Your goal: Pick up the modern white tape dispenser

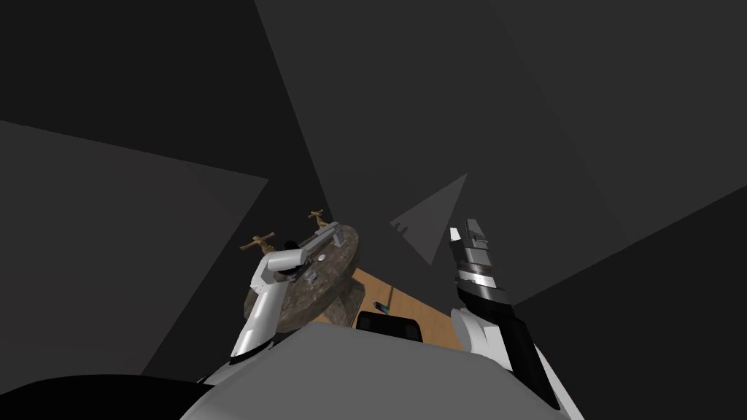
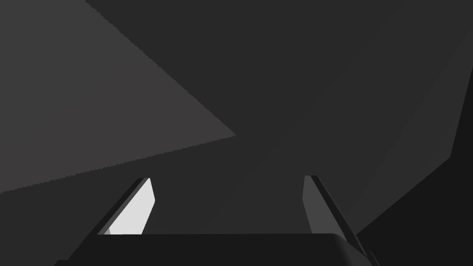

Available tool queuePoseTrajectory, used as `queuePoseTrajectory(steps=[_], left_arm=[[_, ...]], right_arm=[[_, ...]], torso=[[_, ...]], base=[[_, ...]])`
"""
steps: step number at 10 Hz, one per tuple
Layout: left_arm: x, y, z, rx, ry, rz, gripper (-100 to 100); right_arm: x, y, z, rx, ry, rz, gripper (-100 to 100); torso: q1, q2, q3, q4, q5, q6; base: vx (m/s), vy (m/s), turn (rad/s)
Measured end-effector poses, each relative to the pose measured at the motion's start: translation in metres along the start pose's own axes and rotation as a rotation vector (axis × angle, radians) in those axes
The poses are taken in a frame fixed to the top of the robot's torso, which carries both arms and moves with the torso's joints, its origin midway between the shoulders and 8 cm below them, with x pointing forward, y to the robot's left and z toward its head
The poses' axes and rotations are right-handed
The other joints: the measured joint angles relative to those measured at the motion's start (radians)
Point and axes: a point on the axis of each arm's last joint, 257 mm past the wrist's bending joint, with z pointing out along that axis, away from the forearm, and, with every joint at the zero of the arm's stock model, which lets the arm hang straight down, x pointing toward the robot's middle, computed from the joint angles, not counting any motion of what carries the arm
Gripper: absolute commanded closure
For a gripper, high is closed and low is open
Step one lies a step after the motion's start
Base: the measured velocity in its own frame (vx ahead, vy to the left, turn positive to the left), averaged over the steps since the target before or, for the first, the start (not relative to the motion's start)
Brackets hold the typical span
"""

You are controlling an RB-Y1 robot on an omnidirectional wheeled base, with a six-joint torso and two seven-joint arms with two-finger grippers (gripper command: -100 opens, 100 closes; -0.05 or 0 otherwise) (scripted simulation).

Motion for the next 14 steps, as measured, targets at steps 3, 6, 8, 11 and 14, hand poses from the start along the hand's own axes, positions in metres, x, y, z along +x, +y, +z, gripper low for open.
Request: queuePoseTrajectory(steps=[3, 6, 8, 11, 14], left_arm=[[0.02, 0.016, 0.012, -0.06, 0.075, 0.015, 0], [0.022, 0.015, 0.02, -0.059, 0.073, 0.013, -100], [0.025, 0.013, 0.028, -0.058, 0.07, 0.011, -100], [0.025, 0.013, 0.029, -0.056, 0.069, 0.012, 100], [0.025, 0.013, 0.029, -0.056, 0.069, 0.011, 0]], right_arm=[[0.0, 0.0, 0.0, 0.0, 0.0, 0.0, 0], [0.0, 0.0, 0.0, 0.0, 0.0, 0.0, 0], [0.0, 0.0, 0.0, 0.0, 0.0, 0.0, 0], [0.0, 0.0, 0.0, 0.0, 0.0, 0.0, 0], [0.0, 0.0, 0.0, 0.0, 0.0, 0.0, 0]], torso=[[0.0, 0.001, 0.001, 0.0, 0.0, 0.0], [0.002, 0.004, 0.003, 0.001, 0.0, 0.0], [0.002, 0.005, 0.003, 0.001, 0.0, 0.0], [0.001, 0.004, 0.002, 0.001, 0.0, 0.0], [0.001, 0.004, 0.002, 0.001, 0.0, 0.0]], base=[[0.032, -0.008, -0.006], [-0.014, 0.016, -0.008], [-0.013, 0.013, -0.004], [0.0, 0.0, 0.0], [0.0, 0.0, 0.0]])
